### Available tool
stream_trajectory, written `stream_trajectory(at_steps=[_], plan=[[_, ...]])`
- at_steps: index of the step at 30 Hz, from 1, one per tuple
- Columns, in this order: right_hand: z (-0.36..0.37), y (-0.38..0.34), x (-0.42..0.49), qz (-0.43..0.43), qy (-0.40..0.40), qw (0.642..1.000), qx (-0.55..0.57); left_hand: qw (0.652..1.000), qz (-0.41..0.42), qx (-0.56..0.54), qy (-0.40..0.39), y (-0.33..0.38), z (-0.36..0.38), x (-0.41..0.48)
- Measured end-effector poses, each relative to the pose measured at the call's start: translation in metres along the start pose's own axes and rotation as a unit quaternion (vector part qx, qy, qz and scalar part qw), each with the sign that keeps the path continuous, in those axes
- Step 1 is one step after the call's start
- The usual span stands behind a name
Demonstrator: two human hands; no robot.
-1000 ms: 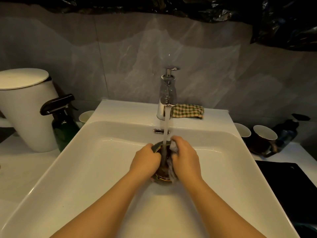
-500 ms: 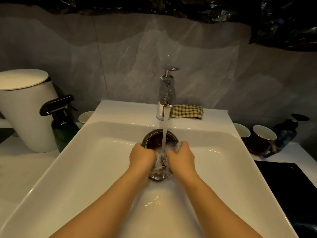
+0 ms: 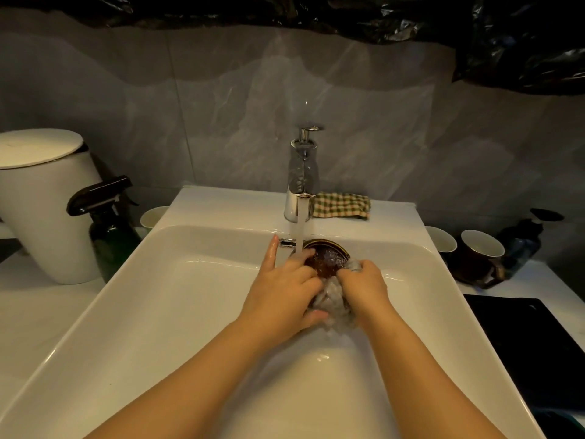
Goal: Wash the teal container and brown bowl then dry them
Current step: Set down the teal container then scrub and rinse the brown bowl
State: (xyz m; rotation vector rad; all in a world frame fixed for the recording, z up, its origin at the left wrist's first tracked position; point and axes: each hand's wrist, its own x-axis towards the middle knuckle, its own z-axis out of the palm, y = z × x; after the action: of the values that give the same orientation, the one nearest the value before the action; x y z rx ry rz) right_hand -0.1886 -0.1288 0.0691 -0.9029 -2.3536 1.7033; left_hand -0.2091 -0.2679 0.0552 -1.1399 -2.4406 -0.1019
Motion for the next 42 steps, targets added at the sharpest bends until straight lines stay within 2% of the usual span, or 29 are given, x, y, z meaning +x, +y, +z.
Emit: stream_trajectory(at_steps=[3, 7, 9, 11, 12, 14, 17, 18, 20, 21, 22, 24, 25, 28, 30, 32, 35, 37, 38, 39, 40, 42], plan=[[0.000, 0.001, -0.002, -0.010, -0.030, 0.999, -0.030, 0.998, 0.051, 0.019, 0.031, 0.000, -0.002, 0.002], [0.007, -0.007, -0.005, -0.052, -0.034, 0.998, 0.008, 0.995, 0.044, -0.048, 0.069, 0.003, 0.003, 0.003], [0.011, -0.010, -0.006, -0.068, -0.022, 0.996, 0.063, 0.993, 0.001, -0.077, 0.091, 0.004, 0.001, 0.002], [0.014, -0.014, -0.008, -0.065, -0.006, 0.990, 0.126, 0.973, -0.123, -0.185, 0.067, 0.007, -0.008, 0.002], [0.014, -0.016, -0.008, -0.060, 0.010, 0.986, 0.156, 0.934, -0.207, -0.288, 0.037, 0.009, -0.015, 0.001], [0.013, -0.018, -0.006, -0.054, 0.056, 0.975, 0.208, 0.804, -0.344, -0.481, 0.064, 0.011, -0.019, 0.003], [0.001, -0.024, -0.007, -0.063, 0.075, 0.962, 0.255, 0.639, -0.499, -0.576, 0.108, 0.008, -0.018, 0.010], [-0.003, -0.025, -0.010, -0.081, 0.056, 0.961, 0.260, 0.579, -0.542, -0.600, 0.106, 0.004, -0.015, 0.012], [0.001, -0.027, -0.021, -0.151, -0.023, 0.961, 0.229, 0.429, -0.592, -0.678, 0.076, 0.001, -0.012, 0.015], [0.010, -0.026, -0.028, -0.186, -0.067, 0.962, 0.189, 0.373, -0.596, -0.709, 0.049, 0.001, -0.012, 0.014], [0.023, -0.022, -0.033, -0.225, -0.108, 0.959, 0.133, 0.340, -0.583, -0.738, 0.023, 0.002, -0.011, 0.012], [0.045, -0.013, -0.039, -0.284, -0.130, 0.950, 0.026, 0.322, -0.536, -0.780, 0.011, 0.005, -0.011, 0.008], [0.051, -0.010, -0.037, -0.284, -0.116, 0.952, 0.018, 0.328, -0.524, -0.786, 0.012, 0.006, -0.012, 0.007], [0.050, -0.014, -0.022, -0.108, -0.099, 0.974, 0.173, 0.361, -0.525, -0.770, 0.023, 0.007, -0.023, 0.009], [0.049, -0.009, -0.018, -0.085, -0.106, 0.971, 0.195, 0.376, -0.522, -0.765, 0.017, 0.009, -0.024, 0.012], [0.052, -0.004, -0.026, -0.143, -0.139, 0.967, 0.162, 0.369, -0.525, -0.766, 0.040, 0.007, -0.023, 0.012], [0.054, -0.005, -0.047, -0.294, -0.147, 0.942, 0.071, 0.364, -0.498, -0.785, 0.057, 0.002, -0.025, 0.007], [0.053, -0.007, -0.047, -0.367, -0.111, 0.923, 0.026, 0.420, -0.477, -0.771, 0.043, 0.004, -0.024, 0.004], [0.053, -0.005, -0.041, -0.360, -0.087, 0.929, 0.022, 0.448, -0.473, -0.758, 0.034, 0.007, -0.027, 0.004], [0.053, -0.004, -0.032, -0.314, -0.063, 0.947, 0.031, 0.475, -0.470, -0.743, 0.018, 0.010, -0.028, 0.005], [0.051, -0.004, -0.022, -0.228, -0.037, 0.971, 0.055, 0.498, -0.472, -0.728, -0.003, 0.012, -0.029, 0.007], [0.045, -0.005, -0.007, -0.066, -0.033, 0.987, 0.143, 0.518, -0.483, -0.705, -0.035, 0.015, -0.030, 0.010]])
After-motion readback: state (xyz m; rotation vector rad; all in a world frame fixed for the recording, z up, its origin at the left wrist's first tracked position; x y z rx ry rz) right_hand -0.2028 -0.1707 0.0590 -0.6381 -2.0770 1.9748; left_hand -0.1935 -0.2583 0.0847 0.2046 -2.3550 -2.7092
